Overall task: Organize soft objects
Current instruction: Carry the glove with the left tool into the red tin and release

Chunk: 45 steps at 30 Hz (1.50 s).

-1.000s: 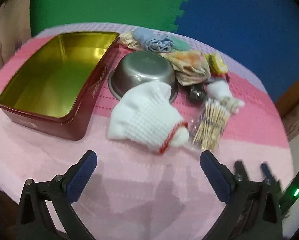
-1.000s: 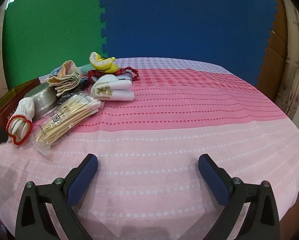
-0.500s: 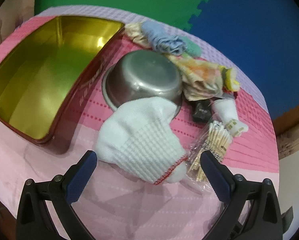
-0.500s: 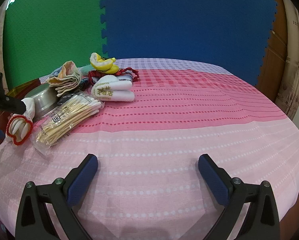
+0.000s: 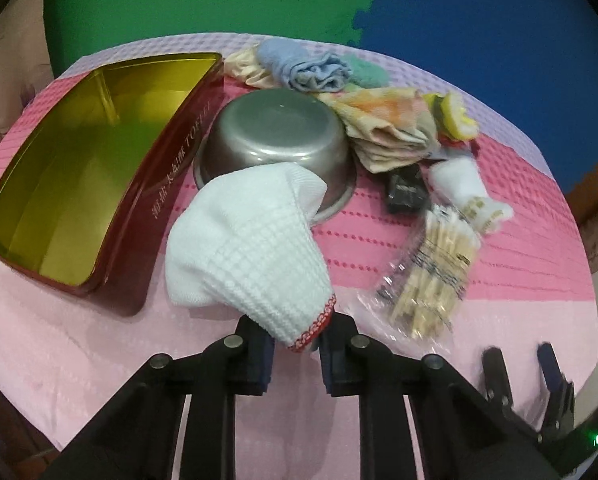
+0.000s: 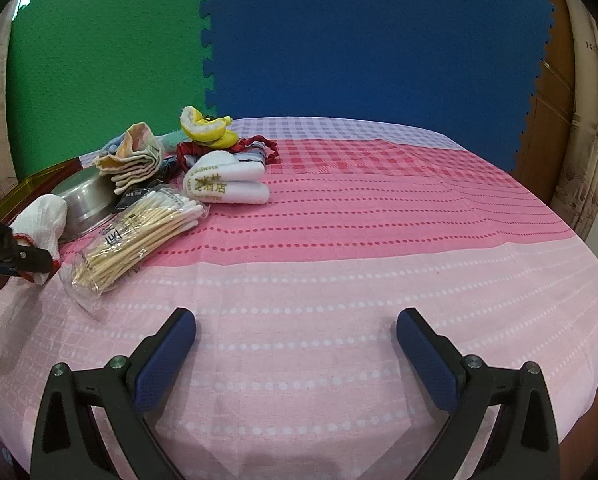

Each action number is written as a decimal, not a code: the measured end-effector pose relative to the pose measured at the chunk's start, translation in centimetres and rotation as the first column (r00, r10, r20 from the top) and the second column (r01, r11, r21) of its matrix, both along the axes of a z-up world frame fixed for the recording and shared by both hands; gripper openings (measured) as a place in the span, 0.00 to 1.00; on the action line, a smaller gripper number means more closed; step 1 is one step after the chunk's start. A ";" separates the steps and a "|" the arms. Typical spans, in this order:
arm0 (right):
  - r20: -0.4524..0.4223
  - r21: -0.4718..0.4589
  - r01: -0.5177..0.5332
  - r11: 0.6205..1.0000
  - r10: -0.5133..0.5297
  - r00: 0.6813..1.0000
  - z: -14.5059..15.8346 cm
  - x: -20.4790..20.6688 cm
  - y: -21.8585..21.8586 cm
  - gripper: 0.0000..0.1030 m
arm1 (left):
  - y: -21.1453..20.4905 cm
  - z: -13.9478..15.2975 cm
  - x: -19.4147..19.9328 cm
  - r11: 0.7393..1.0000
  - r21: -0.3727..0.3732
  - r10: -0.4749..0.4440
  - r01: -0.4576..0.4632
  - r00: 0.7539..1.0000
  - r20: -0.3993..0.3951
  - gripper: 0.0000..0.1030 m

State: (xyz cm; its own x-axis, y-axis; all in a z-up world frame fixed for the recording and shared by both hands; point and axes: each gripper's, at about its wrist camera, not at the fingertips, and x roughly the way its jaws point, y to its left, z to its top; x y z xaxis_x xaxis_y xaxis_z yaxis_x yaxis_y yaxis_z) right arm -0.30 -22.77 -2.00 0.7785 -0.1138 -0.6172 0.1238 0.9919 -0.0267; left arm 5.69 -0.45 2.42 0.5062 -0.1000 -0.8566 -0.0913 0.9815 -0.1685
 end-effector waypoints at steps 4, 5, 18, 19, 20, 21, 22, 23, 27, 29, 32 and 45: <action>0.001 0.000 0.001 1.000 -0.001 1.000 0.0 0.0 0.0 1.00 | -0.6 1.1 -1.0 1.000 0.012 -0.007 0.007 1.000 0.021 0.16; 0.001 0.000 0.001 1.000 -0.001 1.000 0.0 0.0 0.0 1.00 | -0.9 1.4 -1.3 1.000 0.022 -0.006 0.005 1.000 0.026 0.16; 0.002 -0.001 0.001 1.000 -0.001 1.000 0.0 0.1 0.0 1.00 | 1.8 6.5 -3.0 0.992 0.121 0.019 -0.039 0.987 0.159 0.16; 0.002 -0.001 0.001 1.000 -0.001 1.000 0.0 0.1 0.0 1.00 | 2.1 6.7 -2.9 0.990 0.129 0.026 -0.047 0.986 0.165 0.16; 0.001 -0.001 0.001 1.000 -0.001 1.000 0.0 0.1 0.0 1.00 | 2.7 6.9 -2.8 0.989 0.135 0.029 -0.053 0.985 0.170 0.16; 0.002 -0.001 0.001 1.000 -0.001 1.000 0.0 0.1 0.0 1.00 | 3.2 7.1 -2.5 0.988 0.142 0.034 -0.059 0.984 0.174 0.16; 0.000 -0.001 0.000 1.000 0.000 1.000 0.1 0.2 0.2 1.00 | 3.7 7.3 -2.4 0.987 0.147 0.042 -0.069 0.983 0.178 0.16; -0.001 -0.001 -0.001 1.000 0.001 1.000 0.1 0.2 0.2 1.00 | 4.3 7.4 -2.1 0.985 0.154 0.050 -0.079 0.982 0.181 0.17; -0.008 -0.003 0.000 1.000 0.000 1.000 0.2 0.3 0.3 1.00 | 6.5 7.5 -0.5 0.977 0.186 0.073 -0.106 0.981 0.180 0.17; -0.010 -0.003 0.001 1.000 -0.001 1.000 0.2 0.3 0.3 1.00 | 7.5 7.3 0.4 0.972 0.203 0.080 -0.115 0.982 0.172 0.17; -0.014 -0.006 0.002 1.000 -0.003 1.000 0.2 0.4 0.4 1.00 | 9.4 7.0 2.0 0.967 0.220 0.094 -0.128 0.983 0.158 0.17; -0.033 -0.008 0.011 1.000 -0.012 0.999 0.2 0.9 0.4 1.00 | 13.6 5.1 8.1 0.955 0.269 0.107 -0.126 0.991 0.083 0.17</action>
State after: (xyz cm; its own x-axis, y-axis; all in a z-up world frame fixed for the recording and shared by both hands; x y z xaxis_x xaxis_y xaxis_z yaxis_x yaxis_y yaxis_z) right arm 0.58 -22.34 -1.85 0.7566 -0.1275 -0.6414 0.1343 0.9902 -0.0384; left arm 13.76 13.14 7.57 0.5577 0.1964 -0.8065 -0.2054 0.9740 0.0952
